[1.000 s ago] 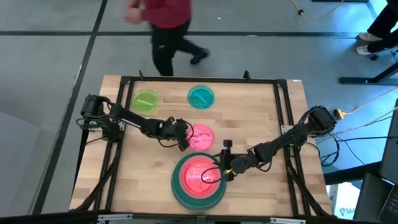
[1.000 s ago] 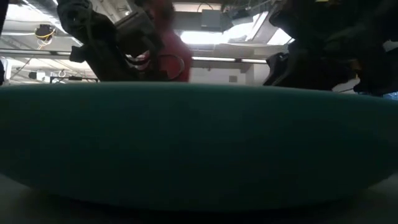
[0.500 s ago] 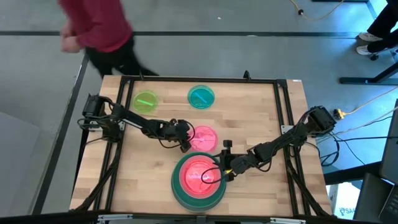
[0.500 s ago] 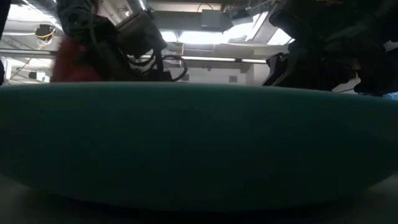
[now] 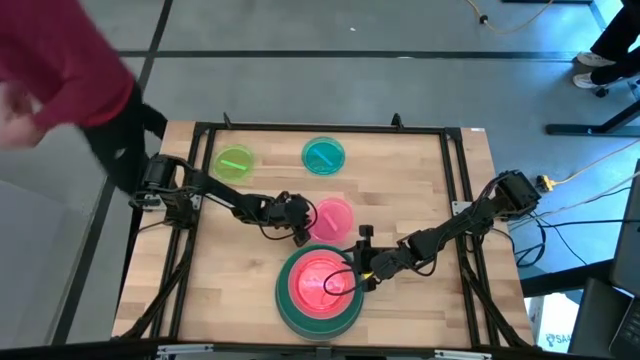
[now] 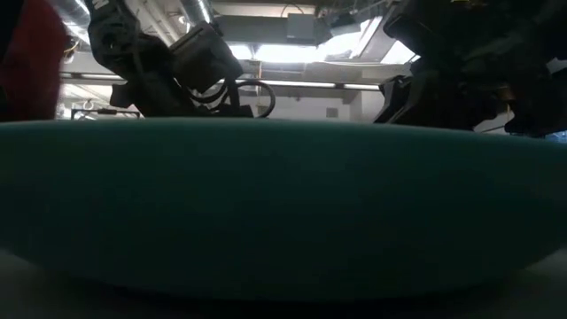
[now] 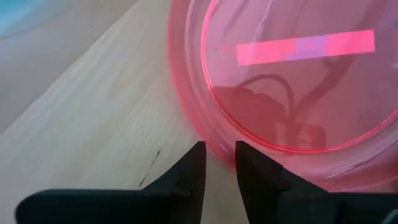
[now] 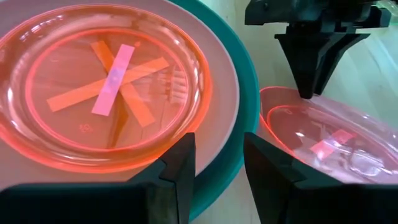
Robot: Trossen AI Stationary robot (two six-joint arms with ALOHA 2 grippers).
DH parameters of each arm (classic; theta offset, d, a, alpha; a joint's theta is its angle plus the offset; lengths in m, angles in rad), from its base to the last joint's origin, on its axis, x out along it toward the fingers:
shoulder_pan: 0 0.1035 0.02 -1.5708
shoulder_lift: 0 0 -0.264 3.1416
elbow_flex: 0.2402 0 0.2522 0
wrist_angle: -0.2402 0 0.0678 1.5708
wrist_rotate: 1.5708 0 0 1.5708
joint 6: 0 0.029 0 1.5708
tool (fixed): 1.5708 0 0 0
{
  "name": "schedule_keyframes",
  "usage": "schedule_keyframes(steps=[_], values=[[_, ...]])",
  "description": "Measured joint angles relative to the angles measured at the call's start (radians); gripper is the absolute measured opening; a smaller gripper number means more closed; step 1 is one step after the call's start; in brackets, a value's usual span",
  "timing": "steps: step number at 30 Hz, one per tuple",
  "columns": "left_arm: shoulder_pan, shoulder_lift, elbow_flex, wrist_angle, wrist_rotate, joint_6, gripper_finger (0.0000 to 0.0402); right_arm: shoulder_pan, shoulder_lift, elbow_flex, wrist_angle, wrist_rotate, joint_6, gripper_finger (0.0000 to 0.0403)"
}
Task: Stack plastic plates
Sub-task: Stack the pink transparent plate on the pink transparent plate
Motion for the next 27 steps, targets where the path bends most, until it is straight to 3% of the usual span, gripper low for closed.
schedule_keyframes(steps=[11, 18, 27], values=[[0.0, -0.054, -0.002, -0.076, -0.053, 0.077, 0.0003, 0.0, 0.0, 0.0, -0.005, 0.0, 0.0, 0.0128], [0.0, -0.104, -0.002, -0.097, -0.086, 0.092, 0.0006, 0.0, 0.0, 0.0, -0.005, 0.0, 0.0, 0.0128], [0.006, -0.118, -0.002, -0.101, -0.076, 0.249, 0.0021, 0.0, -0.001, 0.0, -0.005, 0.0, 0.001, 0.0128]])
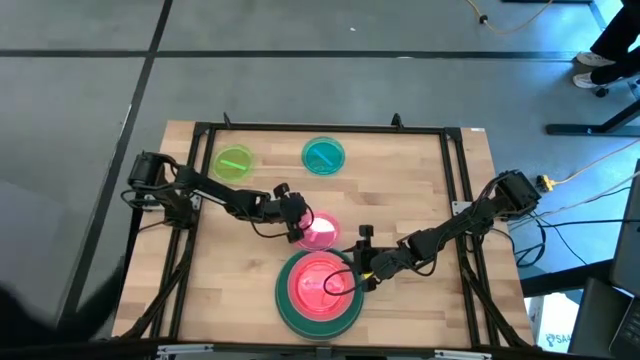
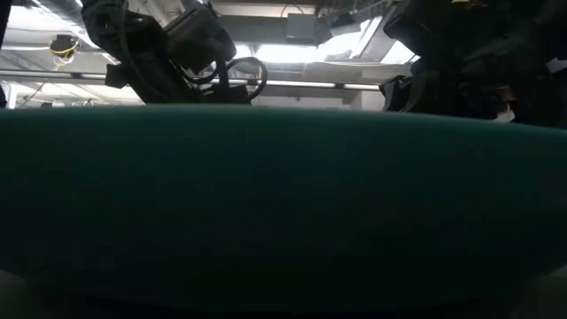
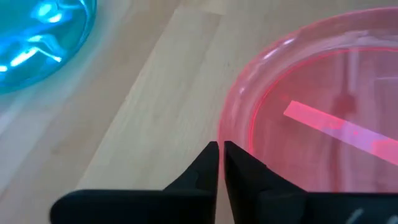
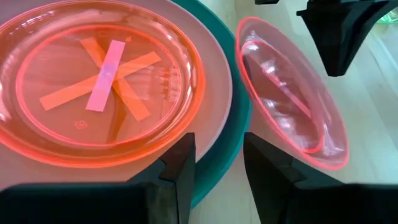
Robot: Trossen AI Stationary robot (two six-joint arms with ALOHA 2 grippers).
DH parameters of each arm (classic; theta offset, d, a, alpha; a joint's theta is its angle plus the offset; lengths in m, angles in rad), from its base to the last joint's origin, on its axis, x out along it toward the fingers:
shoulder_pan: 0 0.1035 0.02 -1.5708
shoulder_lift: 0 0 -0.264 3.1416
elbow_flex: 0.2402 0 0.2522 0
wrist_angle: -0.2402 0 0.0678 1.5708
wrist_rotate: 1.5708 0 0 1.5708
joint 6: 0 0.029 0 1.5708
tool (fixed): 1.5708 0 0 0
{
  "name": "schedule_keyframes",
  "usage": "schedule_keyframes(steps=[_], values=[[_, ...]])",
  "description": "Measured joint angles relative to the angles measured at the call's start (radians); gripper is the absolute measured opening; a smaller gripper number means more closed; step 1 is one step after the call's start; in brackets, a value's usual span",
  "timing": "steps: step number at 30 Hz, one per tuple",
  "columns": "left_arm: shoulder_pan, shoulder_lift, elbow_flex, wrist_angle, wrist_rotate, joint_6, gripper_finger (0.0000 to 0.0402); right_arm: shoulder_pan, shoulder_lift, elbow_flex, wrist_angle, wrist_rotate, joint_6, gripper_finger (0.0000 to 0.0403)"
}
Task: Stack plastic plates
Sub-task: Stack the pink transparent plate on the pink transparent plate
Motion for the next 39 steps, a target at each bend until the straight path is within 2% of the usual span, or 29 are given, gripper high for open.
schedule_keyframes(steps=[6, 8, 10, 14, 16, 18, 21, 25, 27, 32, 37, 39], values=[[0.014, -0.026, 0.0, -0.061, -0.104, 0.039, 0.0081, 0.0, 0.0, 0.0, 0.001, 0.0, 0.0, 0.0128], [0.021, -0.052, 0.0, -0.102, -0.093, 0.042, 0.0101, 0.0, 0.0, 0.0, 0.002, 0.0, 0.001, 0.0128], [0.014, -0.098, 0.0, -0.117, -0.012, 0.044, 0.0116, 0.0, 0.0, 0.0, 0.002, 0.0, 0.001, 0.0128], [-0.046, -0.2, 0.0, -0.103, 0.229, 0.11, 0.0132, 0.0, 0.0, 0.0, 0.001, 0.0, 0.001, 0.0128], [-0.089, -0.229, 0.0, -0.104, 0.276, 0.146, 0.0135, 0.0, 0.0, 0.0, 0.001, 0.0, 0.001, 0.0128], [-0.133, -0.238, 0.001, -0.116, 0.28, 0.183, 0.0135, 0.0, 0.0, 0.0, 0.002, 0.0, 0.001, 0.0128], [-0.196, -0.229, 0.001, -0.194, 0.223, 0.255, 0.0131, 0.0, 0.0, 0.0, 0.005, 0.0, 0.002, 0.0128], [-0.249, -0.176, 0.0, -0.291, 0.071, 0.369, 0.0124, 0.0, 0.0, 0.0, 0.007, 0.001, 0.002, 0.0128], [-0.255, -0.144, 0.0, -0.283, 0.025, 0.427, 0.0122, -0.005, 0.0, 0.0, 0.009, 0.008, 0.001, 0.0128], [-0.237, -0.045, 0.0, -0.26, 0.01, 0.538, 0.0117, -0.02, 0.0, 0.0, 0.009, 0.008, 0.002, 0.0128], [-0.234, 0.005, 0.002, -0.23, -0.127, 0.572, 0.011, -0.038, 0.0, 0.0, 0.008, 0.008, 0.002, 0.0128], [-0.229, 0.01, 0.001, -0.214, -0.148, 0.572, 0.0106, -0.039, 0.0, 0.0, 0.008, 0.0, 0.004, 0.0128]])
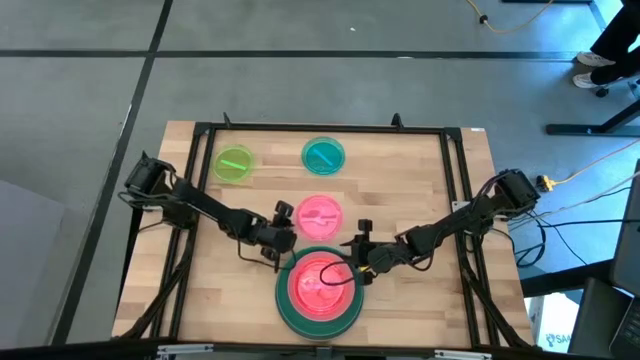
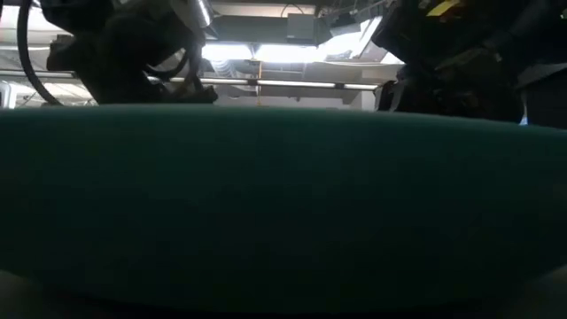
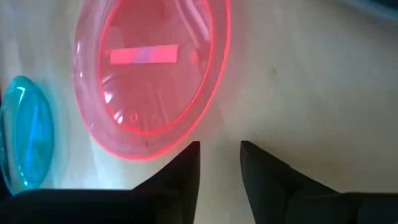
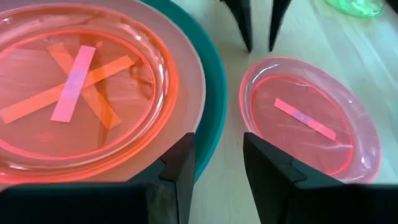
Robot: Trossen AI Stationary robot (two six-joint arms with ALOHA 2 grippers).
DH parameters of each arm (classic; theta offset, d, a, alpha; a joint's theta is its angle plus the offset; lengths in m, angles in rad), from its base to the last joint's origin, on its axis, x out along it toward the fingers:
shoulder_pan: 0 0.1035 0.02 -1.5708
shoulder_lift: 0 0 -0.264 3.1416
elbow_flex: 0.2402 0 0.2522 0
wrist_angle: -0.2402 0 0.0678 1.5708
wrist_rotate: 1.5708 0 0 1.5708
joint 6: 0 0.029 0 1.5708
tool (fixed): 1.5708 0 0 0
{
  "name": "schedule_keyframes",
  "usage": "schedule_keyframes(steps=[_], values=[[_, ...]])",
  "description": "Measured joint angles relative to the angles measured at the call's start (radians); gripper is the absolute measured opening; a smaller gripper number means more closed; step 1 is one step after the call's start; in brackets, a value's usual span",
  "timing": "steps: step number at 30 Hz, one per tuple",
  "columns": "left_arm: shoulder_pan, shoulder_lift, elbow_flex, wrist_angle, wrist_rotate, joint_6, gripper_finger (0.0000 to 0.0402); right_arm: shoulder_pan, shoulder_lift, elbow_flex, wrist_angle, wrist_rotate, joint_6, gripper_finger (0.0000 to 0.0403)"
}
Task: Stack plastic plates
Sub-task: Stack the pink transparent plate on the pink transparent plate
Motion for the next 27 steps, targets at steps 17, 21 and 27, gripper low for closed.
schedule_keyframes(steps=[17, 21, 27], values=[[0.072, 0.018, 0.0, 0.109, 0.077, 0.172, 0.0096, 0.002, 0.0, 0.0, -0.001, -0.01, 0.001, 0.0128], [0.088, 0.043, 0.0, 0.126, 0.092, 0.192, 0.0096, 0.002, 0.0, 0.0, -0.001, -0.009, 0.001, 0.0128], [0.098, 0.054, 0.0, 0.192, 0.076, 0.239, 0.0096, 0.002, 0.0, 0.0, -0.002, -0.009, 0.001, 0.0128]])
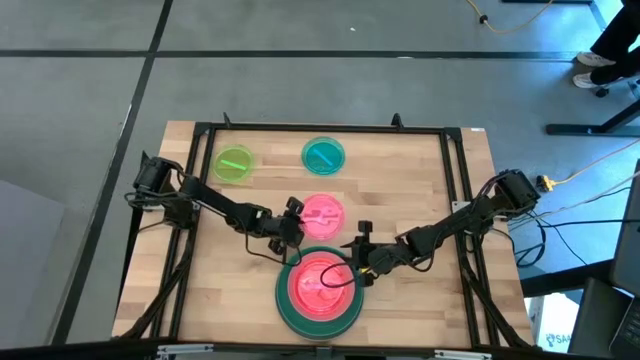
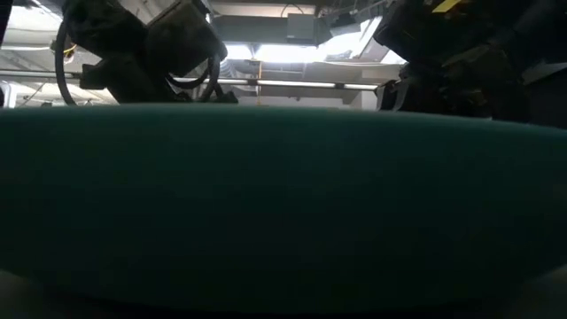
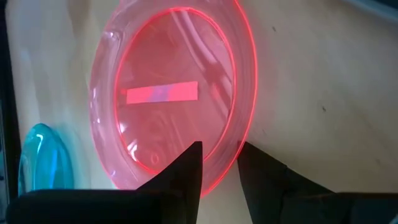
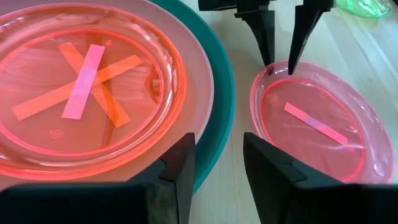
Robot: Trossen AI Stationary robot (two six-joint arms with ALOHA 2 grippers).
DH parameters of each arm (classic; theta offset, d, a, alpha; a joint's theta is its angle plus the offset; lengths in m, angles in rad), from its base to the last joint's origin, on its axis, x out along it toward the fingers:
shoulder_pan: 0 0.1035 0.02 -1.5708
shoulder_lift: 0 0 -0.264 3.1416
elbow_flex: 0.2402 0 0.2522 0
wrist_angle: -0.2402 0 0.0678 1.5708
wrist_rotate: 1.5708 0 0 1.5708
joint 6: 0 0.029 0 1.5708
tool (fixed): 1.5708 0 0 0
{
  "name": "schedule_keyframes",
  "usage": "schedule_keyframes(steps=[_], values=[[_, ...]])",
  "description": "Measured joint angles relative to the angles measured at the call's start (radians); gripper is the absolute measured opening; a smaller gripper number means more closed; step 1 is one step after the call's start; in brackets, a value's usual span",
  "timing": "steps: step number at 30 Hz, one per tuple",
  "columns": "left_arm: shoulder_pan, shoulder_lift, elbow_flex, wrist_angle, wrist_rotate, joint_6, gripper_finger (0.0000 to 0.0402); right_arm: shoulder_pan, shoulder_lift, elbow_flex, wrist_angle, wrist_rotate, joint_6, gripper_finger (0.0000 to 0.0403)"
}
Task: Stack plastic plates
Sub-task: Stack the pink transparent plate on the pink transparent plate
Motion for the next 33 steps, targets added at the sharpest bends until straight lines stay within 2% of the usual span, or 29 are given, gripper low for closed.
schedule_keyframes(steps=[9, 15, 26, 33], values=[[0.047, 0.022, 0.002, 0.012, 0.086, 0.019, 0.0087, 0.0, 0.0, 0.0, 0.0, 0.0, 0.0, 0.0128], [0.05, 0.02, 0.001, 0.012, 0.096, 0.015, 0.0014, 0.0, 0.0, 0.0, 0.0, 0.0, -0.002, 0.0128], [0.021, 0.014, 0.02, -0.002, 0.005, 0.01, 0.0002, 0.001, 0.0, 0.0, 0.0, 0.043, -0.003, 0.0128], [-0.045, -0.053, 0.101, -0.145, -0.048, -0.048, 0.0001, 0.001, -0.031, 0.0, -0.019, 0.035, 0.003, 0.0128]])
